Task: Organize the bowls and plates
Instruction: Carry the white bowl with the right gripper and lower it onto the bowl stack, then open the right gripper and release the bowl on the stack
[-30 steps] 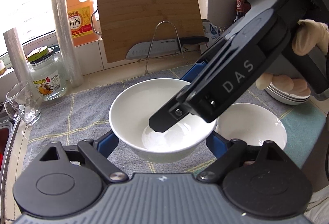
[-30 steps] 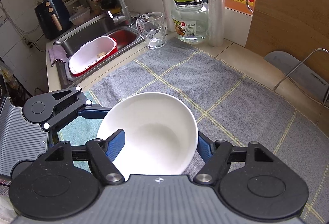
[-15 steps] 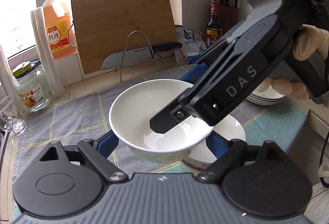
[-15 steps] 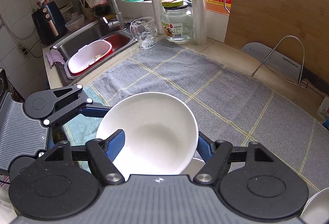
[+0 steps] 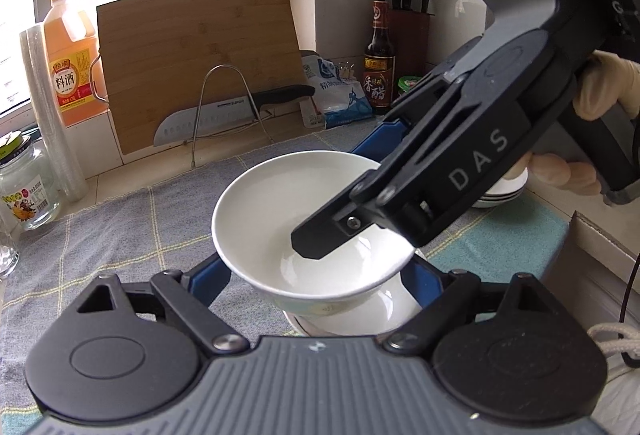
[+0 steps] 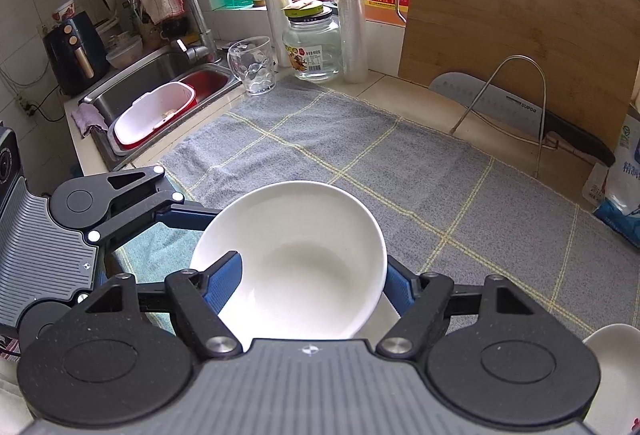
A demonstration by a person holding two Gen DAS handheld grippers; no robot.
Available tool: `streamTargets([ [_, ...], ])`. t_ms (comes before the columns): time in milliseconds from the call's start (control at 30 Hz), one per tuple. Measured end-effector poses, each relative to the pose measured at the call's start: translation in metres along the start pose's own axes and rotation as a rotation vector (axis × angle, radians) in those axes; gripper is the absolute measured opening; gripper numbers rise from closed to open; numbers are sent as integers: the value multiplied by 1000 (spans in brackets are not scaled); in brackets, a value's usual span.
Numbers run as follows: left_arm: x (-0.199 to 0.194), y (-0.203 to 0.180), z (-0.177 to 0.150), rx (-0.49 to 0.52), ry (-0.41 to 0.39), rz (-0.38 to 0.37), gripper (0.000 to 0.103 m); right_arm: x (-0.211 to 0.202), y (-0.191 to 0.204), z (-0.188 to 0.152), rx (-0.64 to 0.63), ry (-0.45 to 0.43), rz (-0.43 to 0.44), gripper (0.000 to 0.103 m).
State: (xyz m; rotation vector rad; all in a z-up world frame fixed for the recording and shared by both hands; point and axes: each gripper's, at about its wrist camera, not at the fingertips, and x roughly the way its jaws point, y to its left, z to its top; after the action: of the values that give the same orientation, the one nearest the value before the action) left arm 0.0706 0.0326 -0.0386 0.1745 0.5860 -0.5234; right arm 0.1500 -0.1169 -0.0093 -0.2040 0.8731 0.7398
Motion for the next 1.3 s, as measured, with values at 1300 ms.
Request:
streamTargets([
  [1300, 27, 0, -6, 2, 94, -87, 91, 17, -16, -31, 73, 52, -23, 80],
])
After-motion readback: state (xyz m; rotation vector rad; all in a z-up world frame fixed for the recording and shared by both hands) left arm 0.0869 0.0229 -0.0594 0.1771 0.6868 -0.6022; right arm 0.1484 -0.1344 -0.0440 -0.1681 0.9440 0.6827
